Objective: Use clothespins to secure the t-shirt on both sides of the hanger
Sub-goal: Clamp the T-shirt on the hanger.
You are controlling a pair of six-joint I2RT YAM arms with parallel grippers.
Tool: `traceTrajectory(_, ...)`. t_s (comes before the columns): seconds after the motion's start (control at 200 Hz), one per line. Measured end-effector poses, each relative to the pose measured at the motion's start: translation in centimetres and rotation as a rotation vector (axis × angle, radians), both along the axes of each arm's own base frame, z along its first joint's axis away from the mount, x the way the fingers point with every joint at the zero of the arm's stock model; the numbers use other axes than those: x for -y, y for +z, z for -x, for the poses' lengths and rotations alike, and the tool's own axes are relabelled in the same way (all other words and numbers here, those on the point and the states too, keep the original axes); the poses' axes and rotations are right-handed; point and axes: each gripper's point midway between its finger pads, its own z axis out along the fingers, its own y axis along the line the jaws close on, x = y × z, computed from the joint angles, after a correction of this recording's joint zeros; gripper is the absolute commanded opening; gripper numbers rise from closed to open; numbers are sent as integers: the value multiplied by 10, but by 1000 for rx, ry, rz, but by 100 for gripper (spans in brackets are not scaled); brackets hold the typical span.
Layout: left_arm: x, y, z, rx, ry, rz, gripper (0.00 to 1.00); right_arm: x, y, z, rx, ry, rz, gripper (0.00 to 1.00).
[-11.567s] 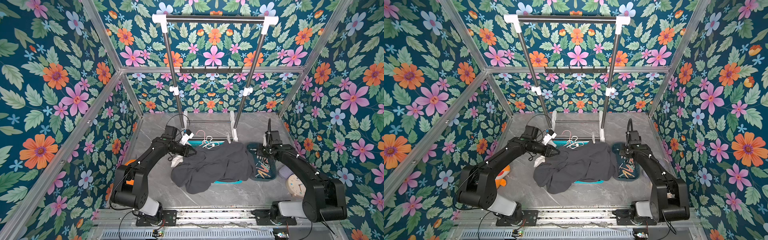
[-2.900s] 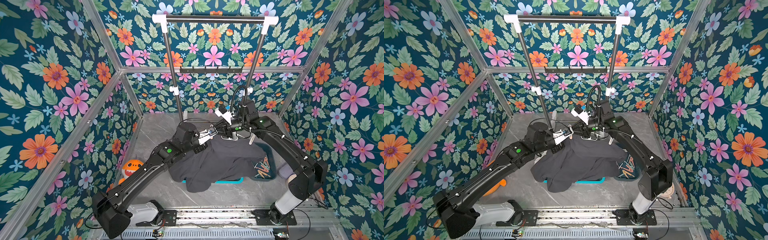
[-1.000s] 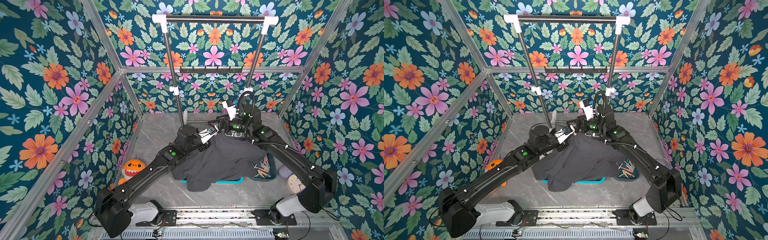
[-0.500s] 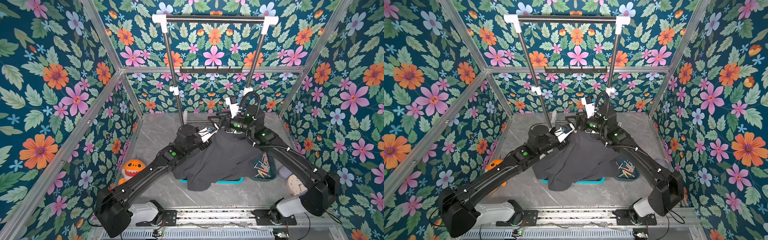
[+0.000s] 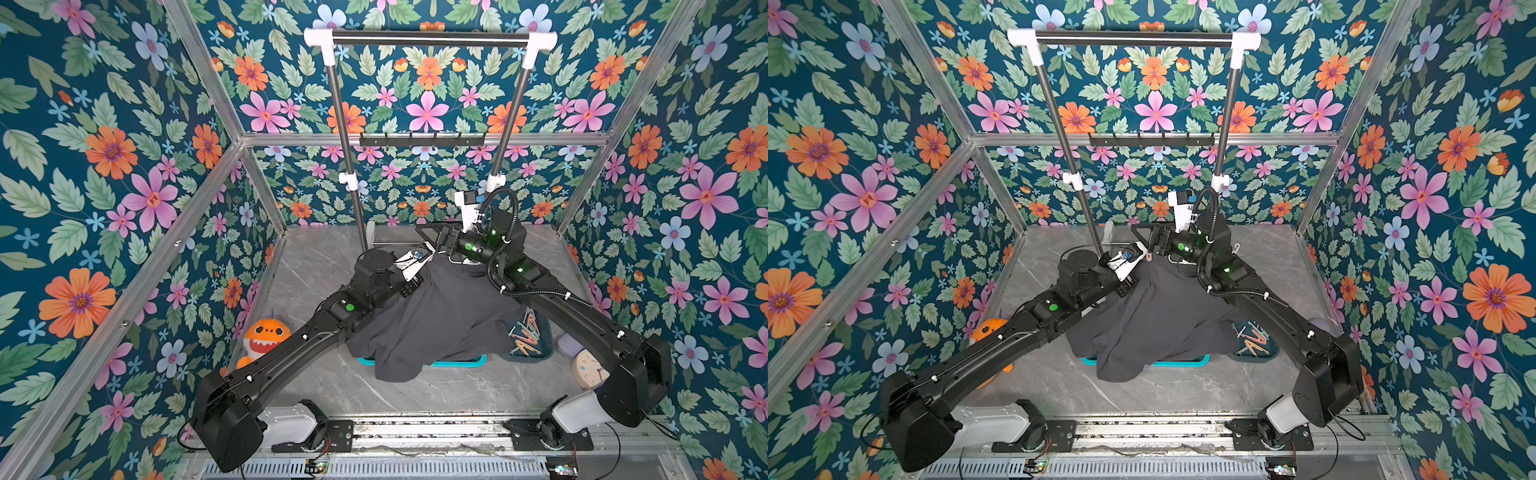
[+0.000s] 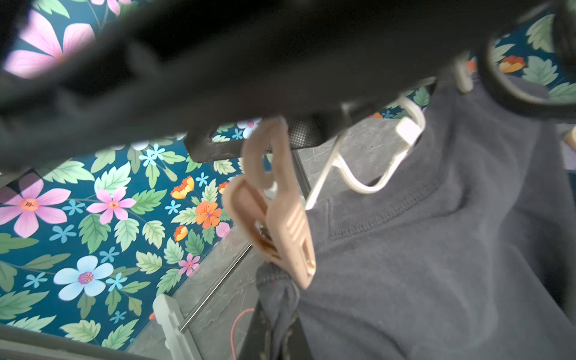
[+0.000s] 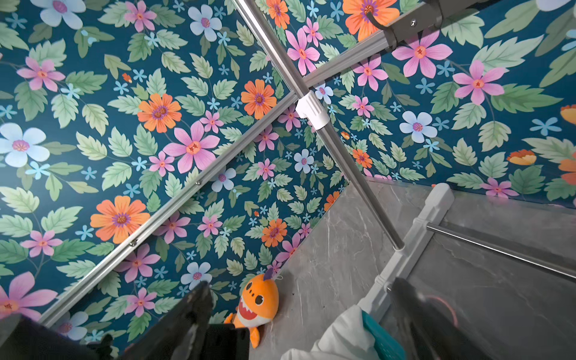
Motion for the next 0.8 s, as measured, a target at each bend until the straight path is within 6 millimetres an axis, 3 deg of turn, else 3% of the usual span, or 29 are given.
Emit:
traceTrajectory(0.115,-3,-12,5,4,-2,-10,0,0,0,3,-31,-4,-25,90)
traceTrajectory(0.41,-4,-9,3,27,7,5,0,0,5,4,-42,-5,-47,90)
traceTrajectory(0.8,-6,-16,-7,24,53,-8,0,-2,35,7,-50,30,-164,89)
